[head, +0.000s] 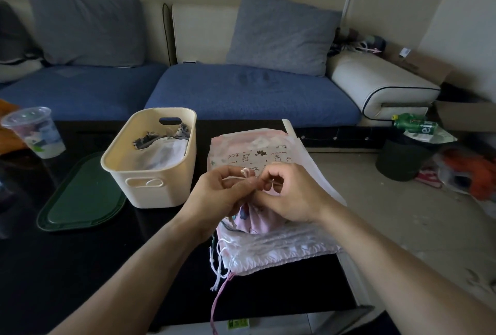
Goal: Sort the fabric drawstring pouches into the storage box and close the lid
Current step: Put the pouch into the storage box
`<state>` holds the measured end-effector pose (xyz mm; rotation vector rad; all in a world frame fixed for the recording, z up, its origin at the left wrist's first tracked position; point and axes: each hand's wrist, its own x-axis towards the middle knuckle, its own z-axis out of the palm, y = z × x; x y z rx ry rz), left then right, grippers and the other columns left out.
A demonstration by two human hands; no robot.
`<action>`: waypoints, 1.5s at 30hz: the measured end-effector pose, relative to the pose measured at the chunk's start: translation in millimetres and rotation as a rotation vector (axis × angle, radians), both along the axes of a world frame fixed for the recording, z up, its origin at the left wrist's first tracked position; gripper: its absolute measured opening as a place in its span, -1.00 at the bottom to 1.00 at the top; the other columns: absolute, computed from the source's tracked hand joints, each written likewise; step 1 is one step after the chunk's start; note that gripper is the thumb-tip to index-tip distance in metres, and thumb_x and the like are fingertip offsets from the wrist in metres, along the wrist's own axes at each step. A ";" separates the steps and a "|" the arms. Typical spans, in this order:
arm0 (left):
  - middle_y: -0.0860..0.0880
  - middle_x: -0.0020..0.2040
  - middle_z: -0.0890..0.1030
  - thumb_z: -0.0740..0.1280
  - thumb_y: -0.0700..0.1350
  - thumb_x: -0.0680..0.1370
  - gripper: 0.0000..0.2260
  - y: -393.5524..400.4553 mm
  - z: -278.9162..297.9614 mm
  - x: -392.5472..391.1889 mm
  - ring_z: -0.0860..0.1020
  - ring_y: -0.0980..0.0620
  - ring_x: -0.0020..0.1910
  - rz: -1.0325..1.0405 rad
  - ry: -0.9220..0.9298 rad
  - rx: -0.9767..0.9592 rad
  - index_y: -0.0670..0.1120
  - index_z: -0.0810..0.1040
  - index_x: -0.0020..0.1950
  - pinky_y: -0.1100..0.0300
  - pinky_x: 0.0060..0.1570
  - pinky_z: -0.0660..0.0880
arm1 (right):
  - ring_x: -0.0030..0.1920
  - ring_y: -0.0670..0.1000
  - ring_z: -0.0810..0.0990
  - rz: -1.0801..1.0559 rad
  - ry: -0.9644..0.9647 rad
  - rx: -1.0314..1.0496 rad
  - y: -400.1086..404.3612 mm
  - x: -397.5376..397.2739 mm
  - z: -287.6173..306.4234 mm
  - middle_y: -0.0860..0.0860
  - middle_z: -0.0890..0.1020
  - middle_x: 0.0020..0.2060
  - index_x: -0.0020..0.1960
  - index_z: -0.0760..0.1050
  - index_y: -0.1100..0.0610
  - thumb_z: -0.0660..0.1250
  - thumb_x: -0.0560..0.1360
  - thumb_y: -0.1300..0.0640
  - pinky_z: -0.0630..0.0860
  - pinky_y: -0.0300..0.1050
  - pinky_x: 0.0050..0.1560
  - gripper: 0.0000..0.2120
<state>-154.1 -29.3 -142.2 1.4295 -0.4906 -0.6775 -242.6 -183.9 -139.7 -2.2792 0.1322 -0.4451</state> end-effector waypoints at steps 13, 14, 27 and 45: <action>0.15 -0.24 0.69 0.51 -0.17 0.48 -0.91 5.1 -1.6 -8.7 0.62 0.27 -0.27 0.287 -0.694 0.260 0.01 0.71 -0.07 0.32 -0.23 0.57 | -0.34 -0.15 0.51 -0.094 0.090 -0.073 18.5 8.4 -0.1 -0.08 0.60 -0.35 -0.30 0.44 -0.08 0.42 0.45 0.16 0.39 -0.32 -0.33 -0.75; 0.15 -0.23 0.69 0.51 -0.16 0.48 -0.91 4.9 -2.0 -9.8 0.63 0.26 -0.26 0.305 -0.703 0.256 0.01 0.72 -0.06 0.28 -0.21 0.59 | -0.33 -0.13 0.53 -0.089 0.087 -0.075 18.7 8.9 0.0 -0.05 0.62 -0.34 -0.28 0.46 -0.07 0.41 0.46 0.18 0.39 -0.32 -0.34 -0.77; -0.26 -0.35 0.64 0.46 -0.27 0.51 -0.93 4.4 -2.8 -1.1 0.51 -0.01 -0.52 0.182 -0.247 0.172 -0.24 0.60 -0.08 0.22 -0.50 0.50 | -0.22 -0.12 0.62 -0.067 0.059 0.017 17.1 11.0 -6.1 -0.07 0.69 -0.30 -0.24 0.66 0.06 0.49 0.44 0.17 0.50 -0.31 -0.20 -0.91; -0.29 -0.26 0.60 0.45 -0.20 0.47 -0.85 -2.7 0.9 8.6 0.49 -0.05 -0.41 0.037 -0.048 -0.072 -0.26 0.59 -0.05 0.29 -0.49 0.40 | -0.23 -0.11 0.63 -0.057 0.011 0.335 2.3 11.9 0.2 0.03 0.73 -0.25 -0.32 0.65 -0.01 0.40 0.31 0.06 0.56 -0.13 -0.11 -0.93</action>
